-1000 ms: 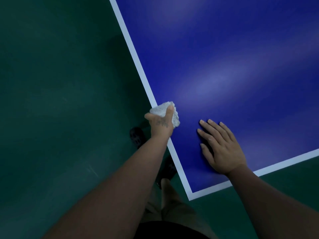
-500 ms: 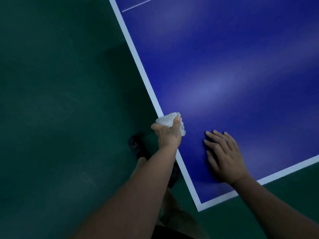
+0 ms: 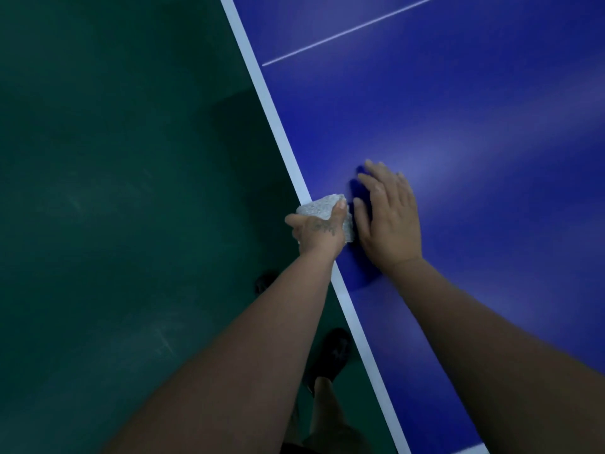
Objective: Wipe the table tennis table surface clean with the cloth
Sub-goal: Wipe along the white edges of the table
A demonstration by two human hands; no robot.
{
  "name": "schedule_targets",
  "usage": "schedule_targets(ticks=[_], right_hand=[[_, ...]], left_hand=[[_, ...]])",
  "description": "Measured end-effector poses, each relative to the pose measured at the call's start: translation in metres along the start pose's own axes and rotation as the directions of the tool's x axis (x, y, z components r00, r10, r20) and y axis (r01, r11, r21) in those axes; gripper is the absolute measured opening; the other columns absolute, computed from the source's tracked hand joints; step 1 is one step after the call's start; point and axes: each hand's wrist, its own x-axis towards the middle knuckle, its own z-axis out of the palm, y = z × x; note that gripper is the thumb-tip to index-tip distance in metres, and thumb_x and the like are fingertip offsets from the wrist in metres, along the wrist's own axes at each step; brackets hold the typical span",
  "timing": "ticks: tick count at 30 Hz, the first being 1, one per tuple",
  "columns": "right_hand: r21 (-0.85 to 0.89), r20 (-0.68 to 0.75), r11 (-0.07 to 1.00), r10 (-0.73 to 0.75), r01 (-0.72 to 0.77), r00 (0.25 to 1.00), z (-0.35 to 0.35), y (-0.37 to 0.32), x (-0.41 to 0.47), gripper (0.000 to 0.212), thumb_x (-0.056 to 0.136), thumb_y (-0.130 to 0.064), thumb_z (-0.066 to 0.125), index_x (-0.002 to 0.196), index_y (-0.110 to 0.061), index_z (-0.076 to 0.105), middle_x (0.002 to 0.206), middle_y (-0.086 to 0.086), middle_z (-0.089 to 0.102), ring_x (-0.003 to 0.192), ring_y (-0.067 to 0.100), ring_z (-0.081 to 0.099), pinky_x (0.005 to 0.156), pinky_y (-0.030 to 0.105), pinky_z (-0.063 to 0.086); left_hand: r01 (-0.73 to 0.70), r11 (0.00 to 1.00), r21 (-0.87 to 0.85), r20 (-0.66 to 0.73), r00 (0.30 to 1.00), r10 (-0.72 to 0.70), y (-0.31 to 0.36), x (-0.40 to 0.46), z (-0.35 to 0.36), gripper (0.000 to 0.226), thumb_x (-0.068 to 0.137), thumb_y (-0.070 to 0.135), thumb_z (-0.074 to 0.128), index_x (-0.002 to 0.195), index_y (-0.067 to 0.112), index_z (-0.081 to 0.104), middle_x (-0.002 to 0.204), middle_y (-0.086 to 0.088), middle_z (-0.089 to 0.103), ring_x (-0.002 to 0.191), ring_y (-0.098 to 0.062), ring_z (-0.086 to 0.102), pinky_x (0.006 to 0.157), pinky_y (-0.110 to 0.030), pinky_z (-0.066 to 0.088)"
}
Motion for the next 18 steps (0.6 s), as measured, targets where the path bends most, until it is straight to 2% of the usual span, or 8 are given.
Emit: schedule_targets(ticks=[4, 10, 18], right_hand=[[-0.072, 0.051, 0.997, 0.012, -0.008, 0.999, 0.025, -0.003, 0.061, 0.046, 0.112, -0.024, 0.047, 0.153, -0.003, 0.05, 0.169, 0.01, 0.039, 0.16, 0.029, 0.032, 0.132, 0.051, 0.019], [-0.105, 0.063, 0.994, 0.017, -0.01, 0.998, 0.033, -0.007, 0.082, 0.05, 0.113, -0.026, 0.047, 0.158, -0.004, 0.046, 0.172, 0.009, 0.034, 0.162, 0.027, 0.026, 0.131, 0.054, 0.022], [-0.106, 0.053, 0.994, 0.037, -0.031, 0.998, 0.032, -0.008, 0.088, 0.049, 0.111, -0.026, 0.051, 0.155, -0.005, 0.051, 0.17, 0.009, 0.038, 0.161, 0.027, 0.03, 0.129, 0.056, 0.026]], left_hand=[[0.017, 1.0, -0.011, 0.005, 1.0, -0.017, 0.041, 0.026, -0.011, 0.078, 0.09, 0.062, 0.075, 0.127, 0.015, 0.026, 0.144, -0.015, 0.048, 0.117, -0.03, 0.058, 0.092, -0.038, 0.047], [0.024, 1.0, -0.001, 0.013, 1.0, -0.024, 0.092, 0.06, -0.023, 0.074, 0.091, 0.063, 0.073, 0.119, 0.017, 0.021, 0.145, -0.015, 0.048, 0.109, -0.028, 0.053, 0.089, -0.035, 0.041], [0.014, 0.999, -0.045, 0.016, 1.0, -0.014, 0.155, 0.094, -0.04, 0.084, 0.092, 0.058, 0.075, 0.141, 0.012, 0.023, 0.145, -0.013, 0.048, 0.107, -0.024, 0.054, 0.089, -0.03, 0.041]])
